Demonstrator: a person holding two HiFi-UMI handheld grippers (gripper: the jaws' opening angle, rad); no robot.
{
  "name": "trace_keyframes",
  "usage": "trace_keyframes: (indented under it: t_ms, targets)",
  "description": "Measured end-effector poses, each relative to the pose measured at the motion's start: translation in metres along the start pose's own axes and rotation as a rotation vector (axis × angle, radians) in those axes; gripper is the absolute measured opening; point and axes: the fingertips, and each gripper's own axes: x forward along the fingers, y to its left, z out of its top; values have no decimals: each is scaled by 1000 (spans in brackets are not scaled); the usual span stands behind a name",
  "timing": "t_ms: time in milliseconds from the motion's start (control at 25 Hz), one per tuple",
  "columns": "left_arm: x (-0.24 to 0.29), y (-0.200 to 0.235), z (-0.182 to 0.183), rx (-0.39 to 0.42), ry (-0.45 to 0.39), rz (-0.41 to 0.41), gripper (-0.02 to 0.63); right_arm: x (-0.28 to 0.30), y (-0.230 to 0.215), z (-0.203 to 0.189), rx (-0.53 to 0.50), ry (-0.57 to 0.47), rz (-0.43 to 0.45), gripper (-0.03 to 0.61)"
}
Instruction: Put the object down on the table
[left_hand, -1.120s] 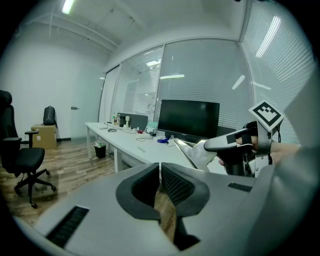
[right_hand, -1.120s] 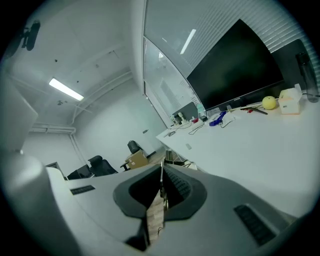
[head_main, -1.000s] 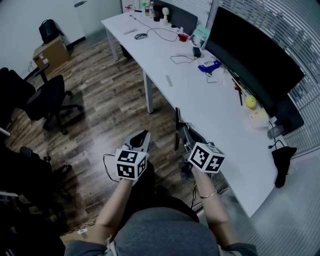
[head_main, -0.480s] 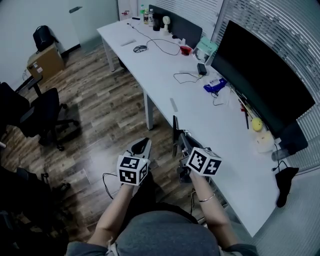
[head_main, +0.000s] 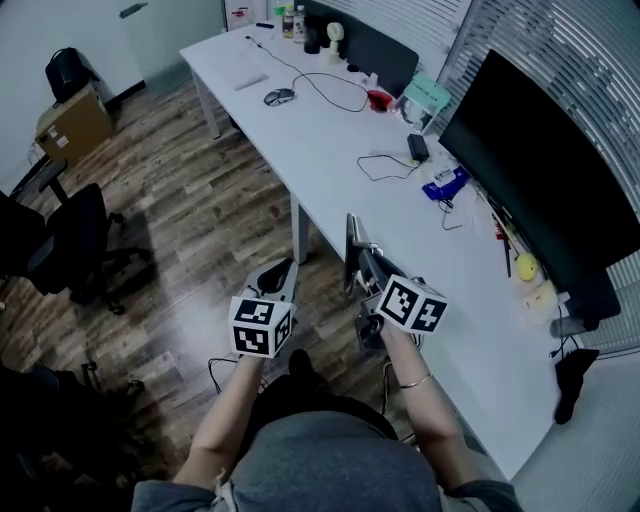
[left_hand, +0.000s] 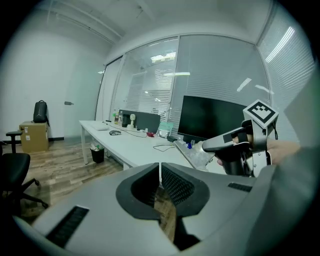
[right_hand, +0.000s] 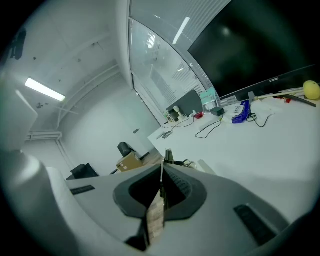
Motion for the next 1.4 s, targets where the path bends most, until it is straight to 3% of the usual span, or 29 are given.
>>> trace_keyframes:
  t_ms: [520,1400]
  targets:
    - [33,45,5,-37,20,-2,31,65,-8,25,14,24,-26,14]
    - [96,103,35,-71,20,108,31,179,-35,74,37,94,17,14]
